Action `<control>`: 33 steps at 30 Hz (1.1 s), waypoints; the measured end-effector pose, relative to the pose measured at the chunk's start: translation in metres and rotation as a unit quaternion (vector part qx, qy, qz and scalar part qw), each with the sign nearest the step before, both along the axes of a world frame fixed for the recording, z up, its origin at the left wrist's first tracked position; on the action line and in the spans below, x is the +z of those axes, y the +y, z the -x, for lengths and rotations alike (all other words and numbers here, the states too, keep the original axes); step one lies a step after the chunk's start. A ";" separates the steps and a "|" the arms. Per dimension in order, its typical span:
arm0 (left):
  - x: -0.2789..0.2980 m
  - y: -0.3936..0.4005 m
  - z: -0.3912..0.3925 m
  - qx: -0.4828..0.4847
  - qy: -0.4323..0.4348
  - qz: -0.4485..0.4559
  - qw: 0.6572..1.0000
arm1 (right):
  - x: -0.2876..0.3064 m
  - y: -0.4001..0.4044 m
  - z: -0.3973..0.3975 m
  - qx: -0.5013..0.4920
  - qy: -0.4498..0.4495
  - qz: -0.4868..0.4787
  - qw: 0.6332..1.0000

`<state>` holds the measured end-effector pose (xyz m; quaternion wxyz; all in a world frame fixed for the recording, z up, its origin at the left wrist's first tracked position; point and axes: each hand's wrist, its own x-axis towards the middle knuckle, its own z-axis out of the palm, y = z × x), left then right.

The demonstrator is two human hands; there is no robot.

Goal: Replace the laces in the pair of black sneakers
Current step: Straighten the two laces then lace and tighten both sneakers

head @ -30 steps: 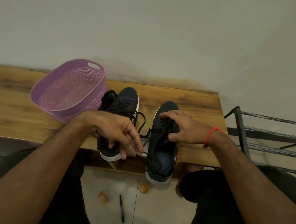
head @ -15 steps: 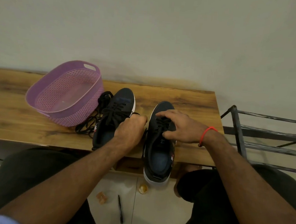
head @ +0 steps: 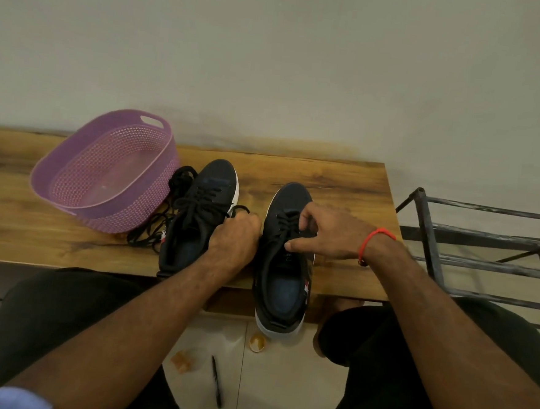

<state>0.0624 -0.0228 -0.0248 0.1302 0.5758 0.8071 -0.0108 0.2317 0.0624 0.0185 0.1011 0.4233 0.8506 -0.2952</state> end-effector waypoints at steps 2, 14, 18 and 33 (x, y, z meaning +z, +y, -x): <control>0.002 -0.001 -0.001 -0.001 0.000 0.002 1.000 | 0.001 -0.002 0.000 -0.007 0.015 0.032 0.999; 0.016 -0.004 -0.007 -0.025 0.003 0.056 0.998 | 0.005 -0.010 0.002 -0.020 0.031 0.055 0.998; 0.018 0.000 -0.003 0.034 -0.050 0.027 0.998 | 0.008 -0.011 0.001 -0.043 0.035 0.058 0.997; 0.045 -0.009 0.014 -0.009 -0.391 -0.255 0.884 | 0.006 -0.004 0.004 -0.140 0.109 0.075 0.981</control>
